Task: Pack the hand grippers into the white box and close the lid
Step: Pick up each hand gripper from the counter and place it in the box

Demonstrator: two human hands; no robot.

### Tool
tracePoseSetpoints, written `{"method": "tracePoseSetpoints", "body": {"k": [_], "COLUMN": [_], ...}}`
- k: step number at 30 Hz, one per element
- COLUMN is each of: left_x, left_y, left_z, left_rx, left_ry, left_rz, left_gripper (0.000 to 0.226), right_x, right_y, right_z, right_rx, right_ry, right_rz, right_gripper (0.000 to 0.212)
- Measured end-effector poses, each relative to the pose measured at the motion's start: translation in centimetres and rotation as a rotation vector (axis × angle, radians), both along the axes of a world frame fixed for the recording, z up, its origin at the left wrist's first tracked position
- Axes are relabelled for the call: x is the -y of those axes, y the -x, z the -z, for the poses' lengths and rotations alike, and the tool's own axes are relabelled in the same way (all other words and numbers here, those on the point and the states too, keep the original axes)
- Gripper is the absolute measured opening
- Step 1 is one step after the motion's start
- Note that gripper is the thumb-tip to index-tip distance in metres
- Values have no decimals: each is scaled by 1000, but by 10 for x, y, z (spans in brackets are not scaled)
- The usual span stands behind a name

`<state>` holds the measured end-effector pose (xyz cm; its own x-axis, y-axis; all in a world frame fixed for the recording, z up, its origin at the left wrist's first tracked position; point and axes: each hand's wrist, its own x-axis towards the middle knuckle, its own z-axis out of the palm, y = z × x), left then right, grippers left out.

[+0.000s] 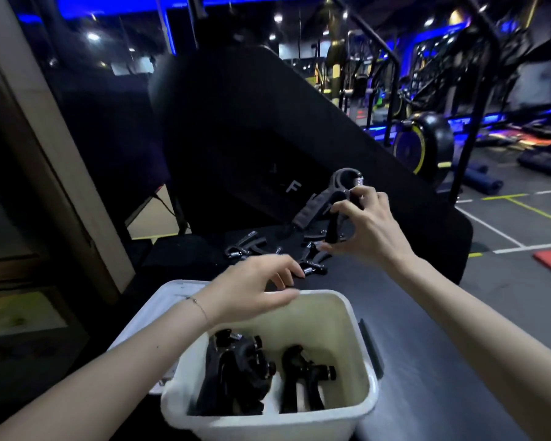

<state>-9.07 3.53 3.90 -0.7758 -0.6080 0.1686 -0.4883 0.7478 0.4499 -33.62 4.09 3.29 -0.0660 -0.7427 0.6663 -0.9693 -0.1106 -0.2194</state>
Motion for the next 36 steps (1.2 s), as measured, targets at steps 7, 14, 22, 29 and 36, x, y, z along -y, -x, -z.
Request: {"method": "tracePoseSetpoints", "body": {"k": [7, 14, 22, 29, 36], "left_x": [3, -8, -21, -26, -12], "left_y": [-13, -20, -32, -37, -21], "left_z": [-15, -9, 6, 26, 69], "left_rx": [-400, -542, -606, -668, -451], "left_ry": [45, -271, -200, -259, -392], "left_rz": [-219, -227, -146, -161, -189], "left_gripper": [28, 33, 62, 51, 47], "right_x": [-44, -73, -98, -114, -112], "right_y": [-40, -72, -100, -106, -103], "right_z": [-14, -6, 17, 31, 43], "right_rx": [-141, -211, -290, -146, -268], "right_ry": [44, 83, 70, -21, -409], "right_rz": [-107, -227, -312, -232, -122], "right_gripper": [69, 67, 73, 102, 112]}}
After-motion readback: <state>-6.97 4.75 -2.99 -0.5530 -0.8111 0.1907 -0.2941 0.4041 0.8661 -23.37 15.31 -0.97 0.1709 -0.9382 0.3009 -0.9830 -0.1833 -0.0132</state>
